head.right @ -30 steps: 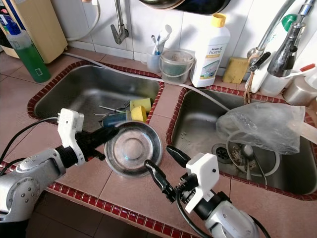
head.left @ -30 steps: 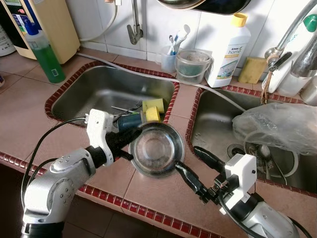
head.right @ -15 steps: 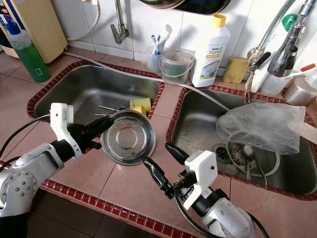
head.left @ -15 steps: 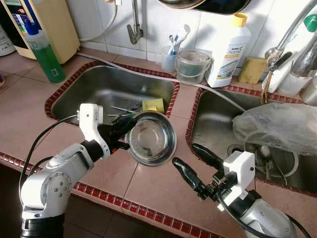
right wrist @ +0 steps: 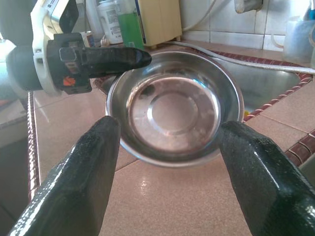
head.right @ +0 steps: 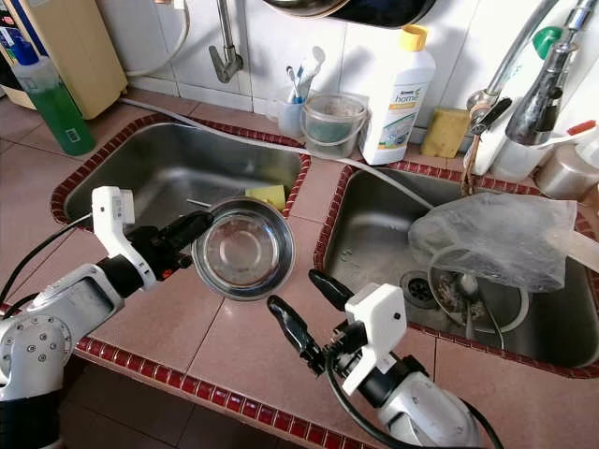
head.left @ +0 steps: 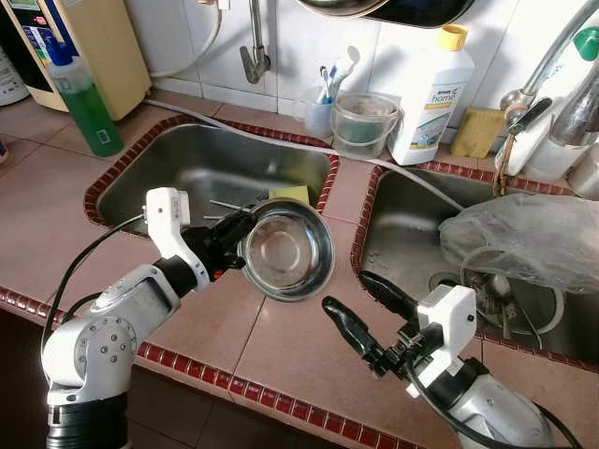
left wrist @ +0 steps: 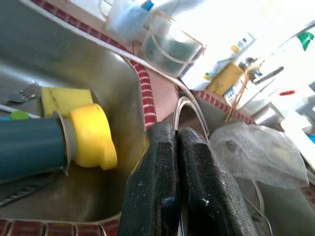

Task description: Kitchen organization

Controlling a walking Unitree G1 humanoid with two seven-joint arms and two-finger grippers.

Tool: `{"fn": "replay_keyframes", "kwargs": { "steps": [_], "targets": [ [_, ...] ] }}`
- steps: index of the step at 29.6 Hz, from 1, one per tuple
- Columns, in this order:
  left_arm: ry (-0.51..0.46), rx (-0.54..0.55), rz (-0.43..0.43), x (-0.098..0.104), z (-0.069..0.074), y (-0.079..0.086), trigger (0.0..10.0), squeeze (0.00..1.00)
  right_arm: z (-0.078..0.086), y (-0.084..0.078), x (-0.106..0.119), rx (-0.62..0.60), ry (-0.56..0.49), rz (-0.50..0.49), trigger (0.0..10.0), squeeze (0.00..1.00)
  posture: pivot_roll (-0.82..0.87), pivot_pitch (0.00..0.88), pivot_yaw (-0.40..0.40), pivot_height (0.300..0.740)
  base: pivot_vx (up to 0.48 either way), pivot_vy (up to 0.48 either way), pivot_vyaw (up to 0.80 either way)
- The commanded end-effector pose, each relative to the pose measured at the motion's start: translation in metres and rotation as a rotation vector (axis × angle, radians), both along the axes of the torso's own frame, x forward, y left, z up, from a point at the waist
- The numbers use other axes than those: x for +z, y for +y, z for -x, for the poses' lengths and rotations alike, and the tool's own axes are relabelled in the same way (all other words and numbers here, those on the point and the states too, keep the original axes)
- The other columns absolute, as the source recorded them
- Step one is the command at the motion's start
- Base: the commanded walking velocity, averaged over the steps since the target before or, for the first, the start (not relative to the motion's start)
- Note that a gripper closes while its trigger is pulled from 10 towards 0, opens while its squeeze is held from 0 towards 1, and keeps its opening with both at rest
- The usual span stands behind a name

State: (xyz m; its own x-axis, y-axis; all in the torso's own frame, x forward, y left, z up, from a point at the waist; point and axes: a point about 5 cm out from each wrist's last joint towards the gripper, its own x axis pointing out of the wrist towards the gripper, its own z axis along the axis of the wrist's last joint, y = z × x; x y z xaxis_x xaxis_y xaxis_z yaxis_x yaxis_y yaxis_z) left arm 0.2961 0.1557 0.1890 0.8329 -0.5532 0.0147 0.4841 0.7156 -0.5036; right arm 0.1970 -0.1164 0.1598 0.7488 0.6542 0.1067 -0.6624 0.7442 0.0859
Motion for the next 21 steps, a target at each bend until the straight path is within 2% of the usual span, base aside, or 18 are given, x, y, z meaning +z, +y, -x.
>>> {"fn": "replay_keyframes", "kwargs": {
  "steps": [1, 14, 15, 16, 17, 21],
  "targets": [
    [-0.001, 0.033, 0.012, 0.0011, -0.0022, 0.0046, 0.0, 0.0, -0.002, -0.0017, 0.0021, -0.027, -0.014, -0.01, 10.0, 0.0, -0.07, 0.132, 0.016, 0.74, 0.0, 0.0, 0.0],
    [0.037, 0.126, 0.009, -0.0047, -0.0087, 0.0106, 0.0, 0.0, -0.0069, -0.0005, 0.0053, -0.061, -0.031, -0.031, 10.0, 0.0, -0.07, 0.132, 0.018, 0.74, 0.0, 0.0, 0.0],
    [0.036, 0.119, 0.006, -0.0046, -0.0086, 0.0101, 2.6, 0.0, -0.007, -0.0005, 0.0055, -0.062, -0.031, -0.033, 10.0, 0.0, -0.07, 0.132, 0.017, 0.74, 0.0, 0.0, 0.0],
    [0.035, 0.113, 0.003, -0.0045, -0.0083, 0.0096, 8.2, 0.0, -0.007, -0.0005, 0.0056, -0.063, -0.031, -0.034, 10.0, 0.0, -0.07, 0.132, 0.017, 0.74, 0.0, 0.0, 0.0],
    [0.035, 0.105, -0.001, -0.0044, -0.0081, 0.0089, 10.0, 0.0, -0.0071, -0.0005, 0.0057, -0.063, -0.031, -0.035, 10.0, 0.0, -0.07, 0.134, 0.017, 0.74, 0.0, 0.0, 0.0],
    [0.031, 0.104, -0.007, -0.0041, -0.0081, 0.0077, 10.0, 0.0, -0.0076, -0.0006, 0.0062, -0.067, -0.032, -0.036, 10.0, 0.0, -0.07, 0.134, 0.017, 0.74, 0.0, 0.0, 0.0]
  ]
}}
